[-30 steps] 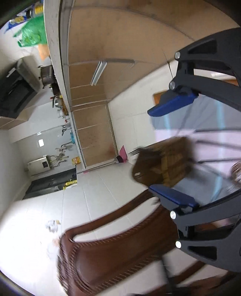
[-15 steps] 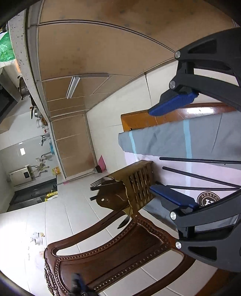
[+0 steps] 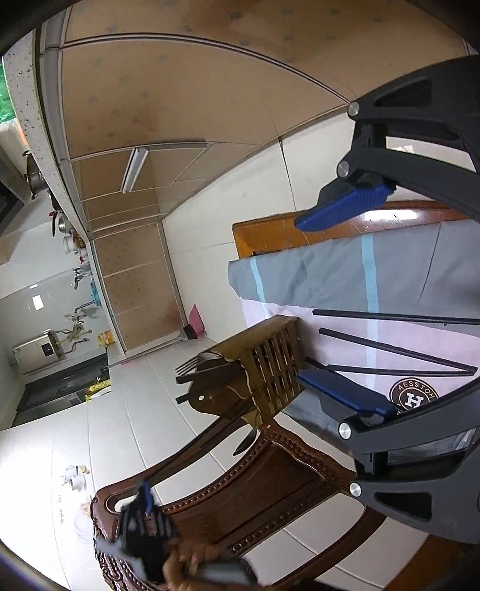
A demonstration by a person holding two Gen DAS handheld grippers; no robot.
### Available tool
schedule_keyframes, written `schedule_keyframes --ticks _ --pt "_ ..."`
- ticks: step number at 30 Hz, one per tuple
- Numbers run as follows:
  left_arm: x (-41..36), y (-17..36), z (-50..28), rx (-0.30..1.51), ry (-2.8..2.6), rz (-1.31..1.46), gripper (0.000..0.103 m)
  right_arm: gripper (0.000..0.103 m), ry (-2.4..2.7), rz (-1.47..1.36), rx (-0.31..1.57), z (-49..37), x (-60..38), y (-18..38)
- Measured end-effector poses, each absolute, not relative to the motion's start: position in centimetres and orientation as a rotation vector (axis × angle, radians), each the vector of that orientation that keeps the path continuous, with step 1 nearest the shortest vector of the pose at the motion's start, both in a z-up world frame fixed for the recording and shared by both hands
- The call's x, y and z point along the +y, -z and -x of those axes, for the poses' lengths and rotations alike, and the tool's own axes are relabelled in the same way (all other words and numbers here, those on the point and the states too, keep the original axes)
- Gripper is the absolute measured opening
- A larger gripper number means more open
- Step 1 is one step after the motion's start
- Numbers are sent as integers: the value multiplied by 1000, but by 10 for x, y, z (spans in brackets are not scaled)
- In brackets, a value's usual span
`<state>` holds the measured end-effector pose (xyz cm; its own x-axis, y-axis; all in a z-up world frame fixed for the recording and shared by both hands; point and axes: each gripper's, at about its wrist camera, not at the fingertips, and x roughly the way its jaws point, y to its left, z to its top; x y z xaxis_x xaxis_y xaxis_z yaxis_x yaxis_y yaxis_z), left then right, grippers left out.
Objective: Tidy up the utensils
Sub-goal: 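Drop the chopstick into the wooden holder with the left tool, then grasp a black chopstick with the left tool while the right tool grasps another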
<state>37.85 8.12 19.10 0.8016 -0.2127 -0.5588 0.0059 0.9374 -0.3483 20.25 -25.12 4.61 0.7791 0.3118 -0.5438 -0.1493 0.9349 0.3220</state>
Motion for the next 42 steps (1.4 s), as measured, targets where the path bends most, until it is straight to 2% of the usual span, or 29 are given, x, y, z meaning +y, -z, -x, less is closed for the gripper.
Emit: schedule_keyframes --ticks 1,3,4,5,10,13,18,20,22,29,30,31,32,34,36,40,42 --pt "80 -181 -383 659 129 334 11 75 -257 -271 636 -204 -250 -45" --pt "80 -162 -378 687 94 293 40 75 -262 -270 641 -204 -248 -44" --pt "79 -159 -369 665 60 270 69 75 -264 -268 643 -205 -247 -44" --pt "76 -157 -350 624 48 247 80 75 -266 -267 644 -205 -246 -44" --pt "51 -134 -266 597 70 115 89 75 -284 -244 645 -202 -236 -47" --pt "38 -99 -216 640 70 100 92 75 -296 -212 665 -199 -228 -45" --pt "15 -11 -169 782 53 57 93 75 -330 -139 719 -190 -206 -39" --pt "-6 18 -170 899 76 -44 92 75 -350 -98 749 -184 -196 -34" --pt "-21 22 -168 910 132 -109 92 75 -372 -42 795 -178 -184 -27" --pt "-20 25 -168 913 136 -84 91 75 -366 -16 818 -171 -178 -22" --pt "-17 29 -172 921 123 -69 88 75 -363 -14 820 -171 -179 -22" --pt "-15 33 -175 943 112 -62 77 75 -359 -13 821 -171 -179 -21" --pt "-13 41 -182 979 108 -55 59 75 -356 -14 823 -172 -180 -21" --pt "-10 58 -193 1041 107 -44 47 75 -352 -17 828 -174 -181 -19" --pt "-12 71 -205 1072 106 -55 46 75 -350 -19 832 -175 -181 -17" --pt "-16 85 -223 1063 106 -55 37 75 -354 -20 836 -176 -180 -16" --pt "-11 83 -227 1070 76 -18 26 75 -358 -17 835 -176 -180 -16"
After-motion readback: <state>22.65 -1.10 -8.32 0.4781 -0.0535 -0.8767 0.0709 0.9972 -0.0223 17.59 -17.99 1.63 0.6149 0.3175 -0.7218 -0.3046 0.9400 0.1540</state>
